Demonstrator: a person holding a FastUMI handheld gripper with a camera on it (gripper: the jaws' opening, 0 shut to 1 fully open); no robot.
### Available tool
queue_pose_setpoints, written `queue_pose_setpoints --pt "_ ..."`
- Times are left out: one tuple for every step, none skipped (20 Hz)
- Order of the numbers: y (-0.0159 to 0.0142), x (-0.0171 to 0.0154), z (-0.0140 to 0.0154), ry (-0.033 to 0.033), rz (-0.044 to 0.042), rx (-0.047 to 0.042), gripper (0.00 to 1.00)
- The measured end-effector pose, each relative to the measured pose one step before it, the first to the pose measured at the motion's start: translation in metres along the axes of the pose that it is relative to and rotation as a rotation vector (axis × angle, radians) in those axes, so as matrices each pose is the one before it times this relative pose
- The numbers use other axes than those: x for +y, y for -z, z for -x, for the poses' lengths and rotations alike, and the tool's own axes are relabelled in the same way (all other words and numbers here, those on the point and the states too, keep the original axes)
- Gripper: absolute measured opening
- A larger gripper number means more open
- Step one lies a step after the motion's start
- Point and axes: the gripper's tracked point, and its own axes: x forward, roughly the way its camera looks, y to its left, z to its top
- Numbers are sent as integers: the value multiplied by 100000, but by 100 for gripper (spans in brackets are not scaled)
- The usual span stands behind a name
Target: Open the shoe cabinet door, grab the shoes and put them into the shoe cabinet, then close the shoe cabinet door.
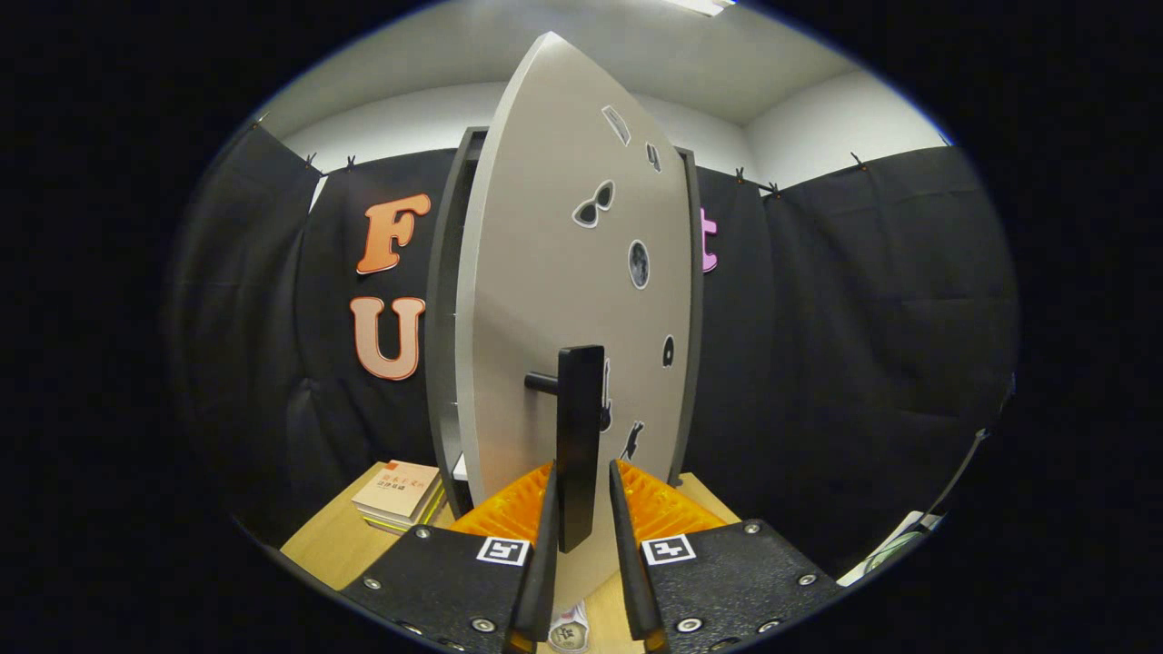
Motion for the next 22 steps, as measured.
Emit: queue_pose_setpoints --pt "51 -873 427 1236 -76 248 31" --pt "91 -1103 322 1677 579 -59 31" --pt "47 -1122 233 2261 917 -128 31" --pt "25 -1221 76 2556 711 -57 31" --pt "52 -1509 28 2269 11 -90 31" --pt "127 -1696 217 1531 -396 -117 31" --pt "83 -1513 88 1756 -1435 -49 31" --pt "-19 -963 -184 479 -1521 -327 32" --pt "87 -444 -239 -886 -1171 -290 34" --pt "75 -687 -41 79 -956 158 34" --pt "13 -810 -177 60 234 -409 38" --pt "190 -820 -221 429 651 503 38" --pt "5 -255 -72 -933 -331 15 38" --pt "14 -464 -110 -556 -621 159 37" --pt "0 -406 -21 -651 -769 -21 38" --pt "25 -430 128 -363 -667 94 39" --pt "10 -365 -133 -286 -227 -91 42" --pt "-48 -262 43 -770 82 182 44" --pt "144 -239 -33 -485 985 -17 46" --pt "141 -223 106 -369 1870 101 47" --pt "65 -261 219 223 2312 123 47" --pt "28 -143 161 16 1825 -65 48"
